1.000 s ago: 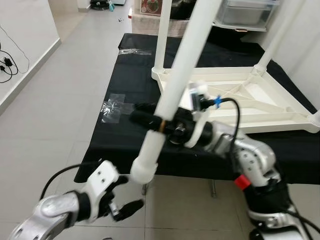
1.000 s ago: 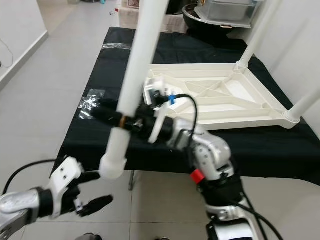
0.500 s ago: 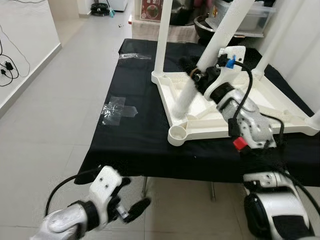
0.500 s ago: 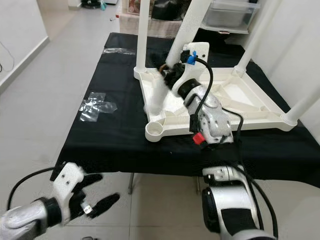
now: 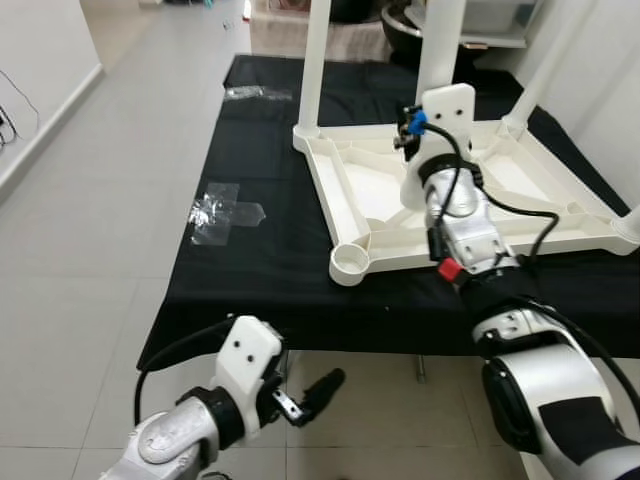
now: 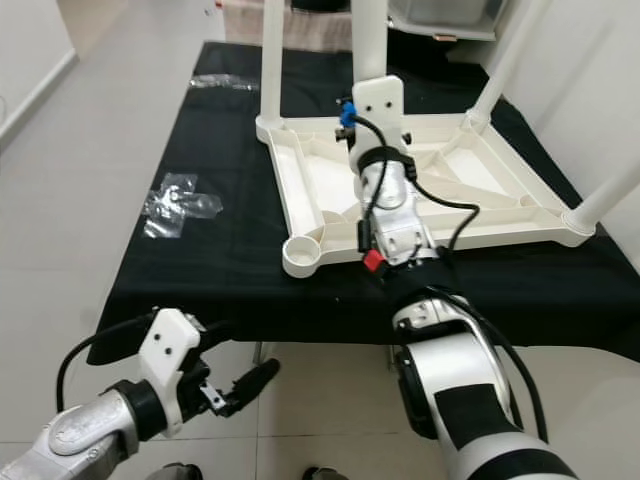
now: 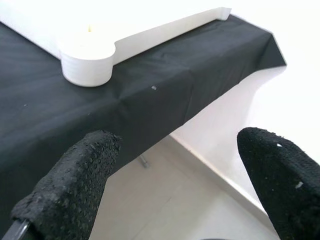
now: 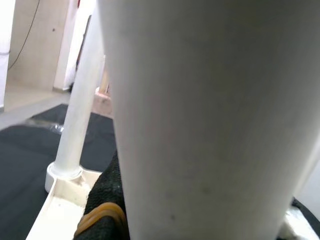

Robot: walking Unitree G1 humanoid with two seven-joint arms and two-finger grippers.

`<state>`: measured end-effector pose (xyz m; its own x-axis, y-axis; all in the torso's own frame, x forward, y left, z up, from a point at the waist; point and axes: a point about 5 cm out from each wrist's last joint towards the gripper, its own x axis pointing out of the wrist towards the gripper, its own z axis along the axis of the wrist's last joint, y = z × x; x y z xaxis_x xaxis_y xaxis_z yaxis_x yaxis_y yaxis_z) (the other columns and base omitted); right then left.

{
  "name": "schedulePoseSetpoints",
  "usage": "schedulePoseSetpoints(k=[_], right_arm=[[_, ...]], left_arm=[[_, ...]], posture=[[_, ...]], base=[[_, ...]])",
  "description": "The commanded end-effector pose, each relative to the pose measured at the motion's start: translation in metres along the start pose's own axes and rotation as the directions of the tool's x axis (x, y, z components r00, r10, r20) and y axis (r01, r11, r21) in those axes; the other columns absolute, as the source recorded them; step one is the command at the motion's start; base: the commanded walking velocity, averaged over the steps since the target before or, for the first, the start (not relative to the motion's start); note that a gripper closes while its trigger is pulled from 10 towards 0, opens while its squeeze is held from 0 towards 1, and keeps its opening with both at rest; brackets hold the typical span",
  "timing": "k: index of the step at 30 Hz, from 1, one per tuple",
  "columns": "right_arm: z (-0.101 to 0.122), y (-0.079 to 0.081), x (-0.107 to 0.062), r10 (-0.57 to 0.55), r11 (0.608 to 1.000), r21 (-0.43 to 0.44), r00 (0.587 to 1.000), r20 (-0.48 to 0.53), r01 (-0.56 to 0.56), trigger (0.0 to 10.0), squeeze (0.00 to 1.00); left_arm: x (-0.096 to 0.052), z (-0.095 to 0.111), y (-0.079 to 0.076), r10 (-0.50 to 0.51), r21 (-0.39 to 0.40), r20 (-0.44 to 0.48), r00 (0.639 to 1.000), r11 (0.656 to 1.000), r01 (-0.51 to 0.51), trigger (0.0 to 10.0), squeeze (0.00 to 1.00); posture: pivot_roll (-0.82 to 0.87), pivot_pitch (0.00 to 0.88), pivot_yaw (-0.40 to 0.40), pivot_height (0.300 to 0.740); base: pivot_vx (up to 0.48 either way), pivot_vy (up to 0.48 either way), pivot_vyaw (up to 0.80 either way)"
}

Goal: Building children table

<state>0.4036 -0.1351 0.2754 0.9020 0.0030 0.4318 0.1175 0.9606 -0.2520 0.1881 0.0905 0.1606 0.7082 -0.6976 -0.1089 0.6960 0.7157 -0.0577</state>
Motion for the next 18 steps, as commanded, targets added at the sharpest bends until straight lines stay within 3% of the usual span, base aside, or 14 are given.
schedulePoseSetpoints(k=[1,2,3,11,12,18], right_arm=[[0.005,0.006,0.002,0.002,0.997,-0.071,0.998,0.057,0.002,0.0,0.00],[0.005,0.006,0.002,0.002,0.997,-0.071,0.998,0.057,0.002,0.0,0.00],[0.005,0.010,0.002,0.015,0.990,-0.141,0.997,0.081,-0.003,0.0,0.00],[0.004,0.012,0.001,0.031,0.976,-0.217,0.994,0.104,-0.007,0.0,0.00],[0.006,0.010,0.002,0.017,0.964,-0.263,0.988,0.151,0.024,0.0,0.00],[0.012,-0.003,0.006,-0.047,0.943,-0.311,0.975,0.217,0.114,0.0,0.00]], left_arm=[[-0.003,0.002,-0.008,0.000,-0.005,-0.012,1.000,1.000,0.000,10.0,0.00],[-0.003,0.002,-0.008,0.000,-0.005,-0.012,1.000,1.000,0.000,10.0,0.00],[-0.005,0.006,-0.011,0.003,-0.002,-0.006,1.000,1.000,-0.003,10.0,0.00],[-0.008,0.007,-0.011,0.016,-0.005,-0.010,1.000,1.000,-0.016,10.0,0.00],[-0.009,0.004,-0.010,0.025,-0.006,-0.024,0.999,1.000,-0.026,10.0,0.00],[-0.010,-0.001,-0.010,0.028,-0.005,-0.056,0.998,1.000,-0.029,10.0,0.00]], posture=[[0.15,0.258,-0.124,0.740],[0.15,0.258,-0.124,0.740],[0.15,0.270,-0.122,0.740],[0.15,0.282,-0.117,0.740],[0.15,0.285,-0.112,0.740],[0.15,0.274,-0.112,0.740]], base=[[0.000,0.000,0.00],[0.000,0.000,0.00],[0.000,0.000,0.00],[0.000,0.000,0.00],[0.000,0.000,0.00],[0.000,0.000,0.00]])
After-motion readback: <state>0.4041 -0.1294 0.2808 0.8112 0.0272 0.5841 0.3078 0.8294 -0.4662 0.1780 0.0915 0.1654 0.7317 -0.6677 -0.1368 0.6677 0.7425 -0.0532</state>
